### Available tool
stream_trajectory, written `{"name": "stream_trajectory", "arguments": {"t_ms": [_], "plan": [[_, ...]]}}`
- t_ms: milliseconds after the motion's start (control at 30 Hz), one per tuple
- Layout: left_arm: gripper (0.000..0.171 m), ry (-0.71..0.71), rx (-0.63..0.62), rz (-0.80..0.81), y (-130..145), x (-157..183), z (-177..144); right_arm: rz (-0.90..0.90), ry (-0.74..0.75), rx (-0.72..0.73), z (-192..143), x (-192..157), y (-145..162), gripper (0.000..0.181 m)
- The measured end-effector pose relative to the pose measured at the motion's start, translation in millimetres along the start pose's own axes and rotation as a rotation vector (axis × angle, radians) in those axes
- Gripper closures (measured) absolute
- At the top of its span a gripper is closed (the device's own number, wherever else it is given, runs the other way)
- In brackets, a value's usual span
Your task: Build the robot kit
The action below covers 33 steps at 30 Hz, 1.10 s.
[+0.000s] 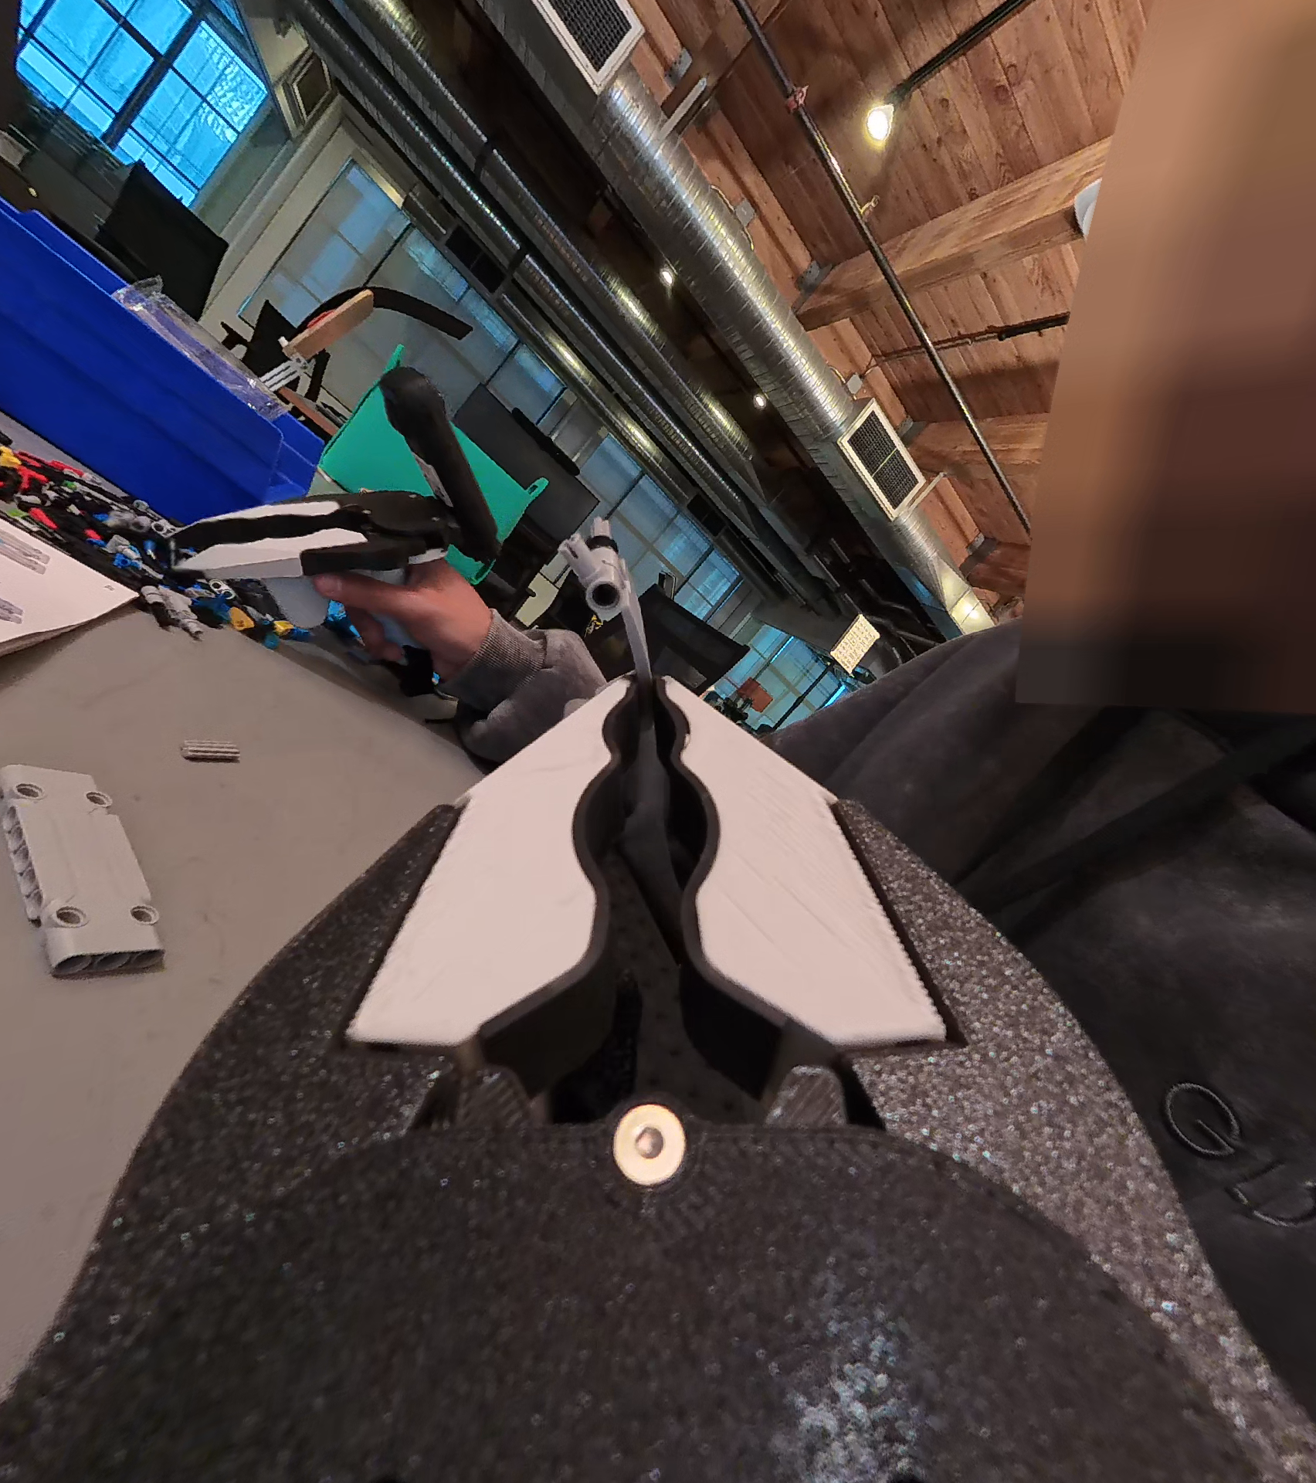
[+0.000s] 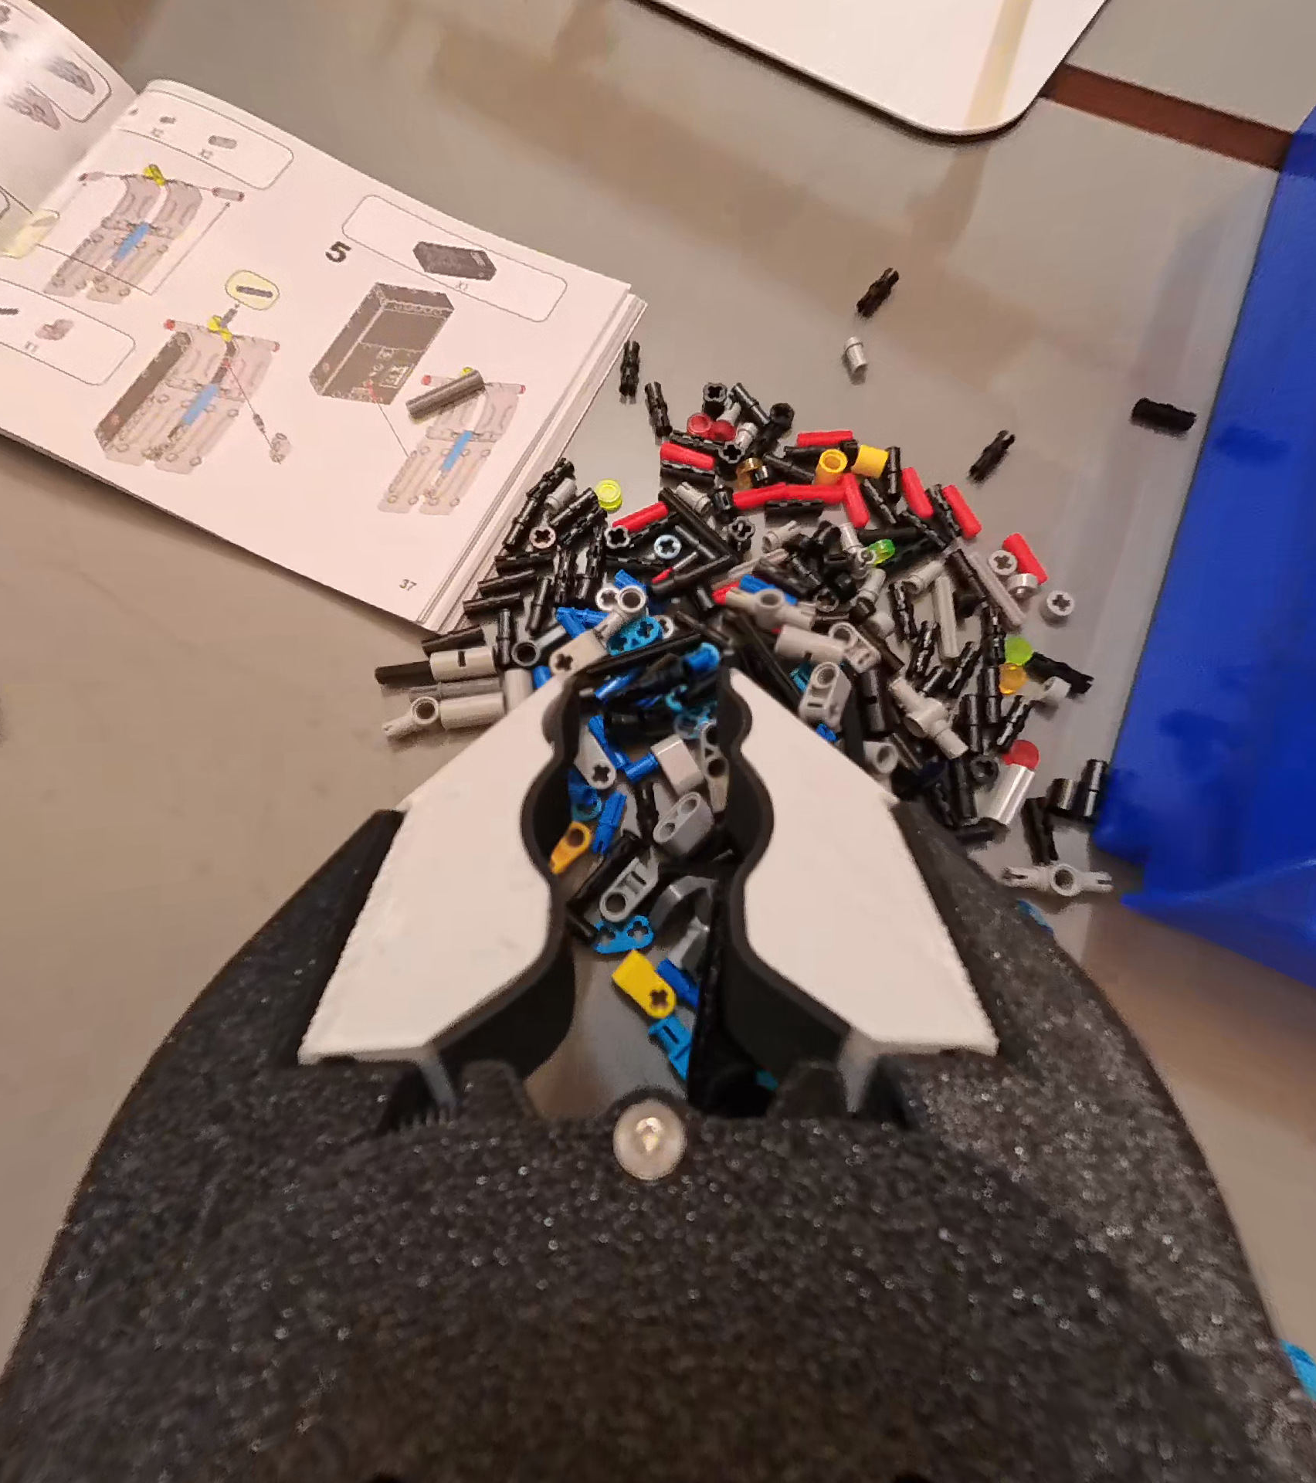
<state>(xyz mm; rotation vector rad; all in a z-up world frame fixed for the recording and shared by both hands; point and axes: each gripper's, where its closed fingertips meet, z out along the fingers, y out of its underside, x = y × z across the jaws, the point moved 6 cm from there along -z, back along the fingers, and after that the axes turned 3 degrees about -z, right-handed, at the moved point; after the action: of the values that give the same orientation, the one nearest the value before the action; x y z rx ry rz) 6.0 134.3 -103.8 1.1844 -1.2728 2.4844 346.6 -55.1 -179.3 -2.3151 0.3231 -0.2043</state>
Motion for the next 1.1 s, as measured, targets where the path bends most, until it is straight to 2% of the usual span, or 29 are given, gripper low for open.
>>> {"name": "stream_trajectory", "arguments": {"t_ms": [200,267,567,700,733,867,1033,1100], "plan": [[0.171,-0.002,-0.006,0.005,1,0,0,-0.033,0.009,-0.015,1,-3,2,0.166],[0.171,-0.003,-0.004,0.005,1,0,0,-0.056,0.011,0.001,-2,-4,-1,0.181],[0.171,-0.002,-0.008,0.008,1,1,0,-0.063,0.016,0.068,-14,-5,-4,0.181],[0.171,0.004,-0.014,0.010,2,2,1,-0.034,-0.033,0.039,-6,-3,1,0.148],[0.171,0.005,-0.015,0.011,2,3,1,-0.028,-0.045,0.039,-5,-5,1,0.145],[0.171,0.008,-0.015,0.013,2,4,1,-0.091,-0.007,0.017,0,-5,2,0.145],[0.171,0.008,-0.019,0.014,2,4,2,-0.085,-0.025,0.010,0,-6,3,0.171],[0.171,0.007,-0.019,0.016,2,4,2,-0.068,-0.030,0.012,0,-5,4,0.172]]}}
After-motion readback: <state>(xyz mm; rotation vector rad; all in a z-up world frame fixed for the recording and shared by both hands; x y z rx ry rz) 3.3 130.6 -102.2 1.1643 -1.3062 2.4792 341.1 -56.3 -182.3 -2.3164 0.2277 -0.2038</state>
